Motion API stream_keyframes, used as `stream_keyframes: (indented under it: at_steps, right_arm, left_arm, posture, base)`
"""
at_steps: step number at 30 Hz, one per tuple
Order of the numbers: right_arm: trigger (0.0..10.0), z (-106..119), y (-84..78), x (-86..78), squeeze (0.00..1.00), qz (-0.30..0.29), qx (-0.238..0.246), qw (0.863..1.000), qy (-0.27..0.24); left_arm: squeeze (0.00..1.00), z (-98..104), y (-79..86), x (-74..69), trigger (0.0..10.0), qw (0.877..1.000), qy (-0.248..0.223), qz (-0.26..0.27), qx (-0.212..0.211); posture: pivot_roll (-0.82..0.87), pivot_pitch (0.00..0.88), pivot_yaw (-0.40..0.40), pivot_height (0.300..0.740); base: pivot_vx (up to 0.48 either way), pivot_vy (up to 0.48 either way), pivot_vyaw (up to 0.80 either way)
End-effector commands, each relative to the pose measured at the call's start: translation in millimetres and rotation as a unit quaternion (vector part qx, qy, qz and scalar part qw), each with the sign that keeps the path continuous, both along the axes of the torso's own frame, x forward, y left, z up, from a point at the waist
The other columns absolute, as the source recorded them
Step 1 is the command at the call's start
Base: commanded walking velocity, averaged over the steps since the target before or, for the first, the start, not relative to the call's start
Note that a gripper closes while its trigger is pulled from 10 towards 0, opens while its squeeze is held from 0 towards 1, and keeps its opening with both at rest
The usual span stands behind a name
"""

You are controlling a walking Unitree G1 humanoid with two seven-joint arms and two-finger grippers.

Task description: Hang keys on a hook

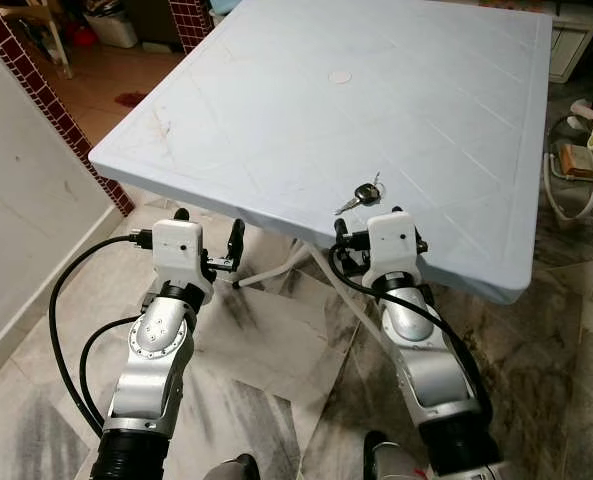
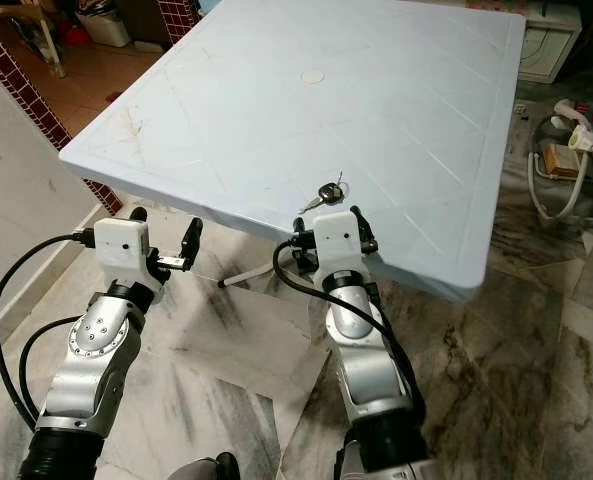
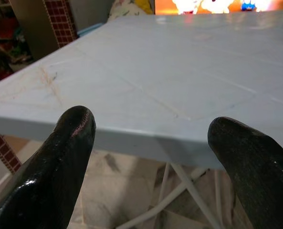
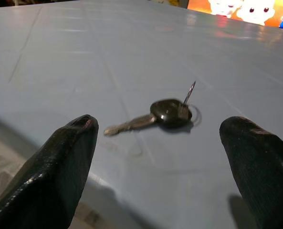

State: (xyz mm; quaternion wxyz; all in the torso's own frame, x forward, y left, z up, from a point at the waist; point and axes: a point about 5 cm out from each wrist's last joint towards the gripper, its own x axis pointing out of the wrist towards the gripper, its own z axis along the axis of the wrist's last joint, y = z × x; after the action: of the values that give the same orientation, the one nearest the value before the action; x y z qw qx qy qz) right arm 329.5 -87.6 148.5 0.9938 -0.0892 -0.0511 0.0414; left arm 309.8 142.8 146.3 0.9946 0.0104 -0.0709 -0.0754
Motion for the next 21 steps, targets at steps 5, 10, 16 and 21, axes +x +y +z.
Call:
stream_keyframes:
  at_steps: [5, 10, 16, 21]
  right_arm:
    - [10.0, 5.9, -3.6, 17.0, 0.0, -0.037, 0.014, 0.999, -0.005]
    - [10.0, 13.1, -2.3, 27.2, 0.0, -0.04, 0.019, 0.999, -0.012]
    - [8.0, 14.6, -4.1, 39.2, 0.0, -0.053, 0.03, 0.998, -0.006]
    - [0.0, 12.5, -8.9, 47.9, 0.0, -0.078, 0.049, 0.996, 0.013]
  left_arm:
    - [0.0, -1.8, 6.7, 0.9, 10.0, 1.0, 0.005, 0.01, 0.005]
    - [0.0, -1.4, 7.1, 0.2, 10.0, 1.0, 0.005, 0.01, 0.006]
    - [0.0, -1.7, 9.7, -1.2, 10.0, 1.0, 0.007, 0.012, 0.008]
    - [0.0, -1.6, 10.7, -1.9, 10.0, 1.0, 0.008, 0.012, 0.008]
  posture:
    - [-0.03, 0.215, 0.122, 0.74]
    - [-0.02, 0.221, 0.122, 0.74]
    - [-0.01, 0.228, 0.122, 0.74]
    - [0.0, 0.228, 0.122, 0.74]
  base:
    - [0.0, 0.0, 0.0]
    - [0.0, 0.0, 0.0]
    - [0.0, 0.0, 0.0]
    - [0.0, 0.0, 0.0]
